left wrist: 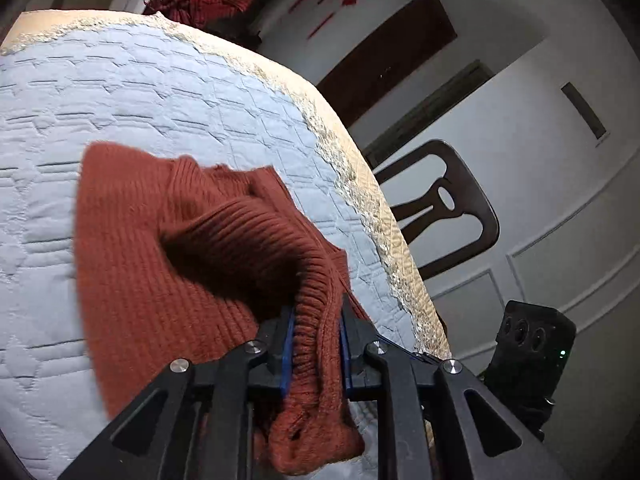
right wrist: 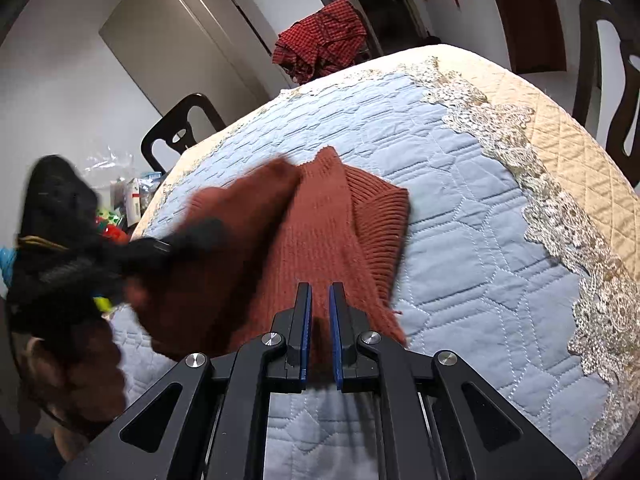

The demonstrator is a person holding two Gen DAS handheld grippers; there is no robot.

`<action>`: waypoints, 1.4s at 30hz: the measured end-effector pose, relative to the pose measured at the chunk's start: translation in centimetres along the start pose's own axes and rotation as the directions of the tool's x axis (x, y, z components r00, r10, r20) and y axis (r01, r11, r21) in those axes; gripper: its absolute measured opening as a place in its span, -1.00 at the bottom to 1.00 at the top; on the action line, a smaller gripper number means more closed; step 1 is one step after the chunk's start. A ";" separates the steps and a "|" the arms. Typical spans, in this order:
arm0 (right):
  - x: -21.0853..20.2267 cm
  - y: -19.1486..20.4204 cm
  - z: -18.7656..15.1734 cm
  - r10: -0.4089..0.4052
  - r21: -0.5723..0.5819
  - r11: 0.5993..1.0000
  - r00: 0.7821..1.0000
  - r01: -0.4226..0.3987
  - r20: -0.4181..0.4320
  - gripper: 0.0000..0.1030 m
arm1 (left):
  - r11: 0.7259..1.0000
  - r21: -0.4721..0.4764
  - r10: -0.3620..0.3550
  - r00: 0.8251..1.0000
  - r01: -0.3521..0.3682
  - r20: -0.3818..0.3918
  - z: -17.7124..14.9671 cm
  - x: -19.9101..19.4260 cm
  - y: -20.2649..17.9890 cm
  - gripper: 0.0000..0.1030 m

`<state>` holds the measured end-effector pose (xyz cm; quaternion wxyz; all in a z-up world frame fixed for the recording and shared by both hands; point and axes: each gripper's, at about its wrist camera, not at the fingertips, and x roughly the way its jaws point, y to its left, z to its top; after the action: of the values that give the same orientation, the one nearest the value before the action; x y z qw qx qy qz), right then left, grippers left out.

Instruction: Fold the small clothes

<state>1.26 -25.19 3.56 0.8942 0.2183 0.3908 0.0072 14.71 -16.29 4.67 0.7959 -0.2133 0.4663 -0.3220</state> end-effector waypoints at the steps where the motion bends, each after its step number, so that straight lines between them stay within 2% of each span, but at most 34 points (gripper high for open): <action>1: -0.1 -0.1 -0.1 0.004 0.001 1.000 1.000 -0.004 0.002 -0.78 | 1.000 0.010 -0.012 1.000 0.012 0.010 0.0 -0.4 -0.4 -0.46; 2: -0.2 -0.1 -0.2 0.009 0.000 1.000 1.000 -0.009 0.005 -0.70 | 0.999 0.021 -0.043 0.999 0.043 0.024 0.1 -1.0 -0.8 -0.35; 3: -0.4 -0.3 -0.1 0.018 0.002 1.000 1.000 -0.018 0.009 -0.66 | 0.997 0.036 -0.067 0.997 0.065 0.045 0.3 -1.9 -1.3 -0.34; 5: -0.7 -0.8 -0.1 0.047 0.014 0.999 0.999 -0.047 0.018 -0.55 | 0.994 0.073 -0.083 0.992 0.076 0.091 0.5 -3.7 -1.7 -0.32; 7: -1.1 -1.4 -0.2 0.088 0.033 0.996 0.996 -0.089 0.026 -0.46 | 0.994 0.084 -0.080 0.989 0.070 0.124 0.7 -4.9 -2.0 -0.21; 11: -1.5 -2.4 -0.5 0.226 0.097 0.968 0.973 -0.230 0.049 -0.19 | 0.997 0.077 0.010 0.983 -0.025 0.181 0.6 -6.6 -0.4 -0.21; 15: -1.0 -3.2 -0.4 0.350 0.169 0.920 0.935 -0.353 0.050 -0.15 | 0.992 0.071 0.092 0.980 -0.106 0.179 -0.8 -7.0 1.8 -0.21; 19: 0.2 -3.2 0.2 0.411 0.220 0.887 0.911 -0.407 0.027 -0.11 | 0.984 0.078 0.145 0.978 -0.158 0.150 -2.4 -6.2 3.2 -0.21; 21: 0.7 -3.1 0.6 0.457 0.252 0.857 0.889 -0.449 0.033 -0.07 | 0.982 0.082 0.159 0.977 -0.172 0.145 -2.9 -5.5 3.4 -0.22; 23: 1.5 -3.1 1.0 0.444 0.269 0.862 0.896 -0.429 0.006 0.07 | 0.978 0.099 0.167 0.974 -0.184 0.155 -3.1 -5.0 3.3 -0.22; 25: 2.3 -2.9 1.2 0.391 0.266 0.891 0.920 -0.369 -0.034 0.07 | 0.976 0.109 0.169 0.972 -0.188 0.161 -3.3 -5.0 3.2 -0.22; 30: 3.3 -2.3 1.4 0.368 0.263 0.904 0.926 -0.336 -0.082 0.07 | 0.979 0.109 0.156 0.974 -0.175 0.164 -3.4 -4.9 3.8 -0.22; 35: 4.0 -0.9 2.4 0.346 0.204 0.926 0.931 -0.318 -0.118 0.05 | 0.978 0.117 0.150 0.974 -0.171 0.168 -3.7 -5.0 3.9 -0.22; 36: 4.1 -0.8 2.5 0.343 0.194 0.928 0.932 -0.317 -0.120 -0.02 | 0.979 0.117 0.149 0.974 -0.170 0.169 -3.7 -5.0 3.9 -0.22; 37: 4.3 -0.8 2.6 0.325 0.184 0.936 0.938 -0.300 -0.123 -0.28 | 0.979 0.117 0.149 0.974 -0.170 0.169 -3.6 -5.1 4.0 -0.22; 38: 4.5 -1.0 2.7 0.313 0.183 0.940 0.941 -0.288 -0.127 -0.64 | 0.978 0.118 0.149 0.974 -0.170 0.169 -3.6 -5.0 3.9 -0.22; 39: 4.9 -1.3 2.8 0.310 0.190 0.940 0.942 -0.282 -0.132 -0.72 | 0.978 0.118 0.150 0.974 -0.171 0.170 -3.6 -5.0 3.9 -0.22; 42: 4.6 -1.2 3.0 0.300 0.169 0.946 0.945 -0.277 -0.128 -0.74 | 0.977 0.121 0.156 0.974 -0.177 0.166 -3.3 -5.2 3.5 -0.21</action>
<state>6.39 -26.59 1.71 0.8322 0.3384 0.4208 0.1257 11.03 -10.29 4.02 0.8666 -0.1432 0.3963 -0.2672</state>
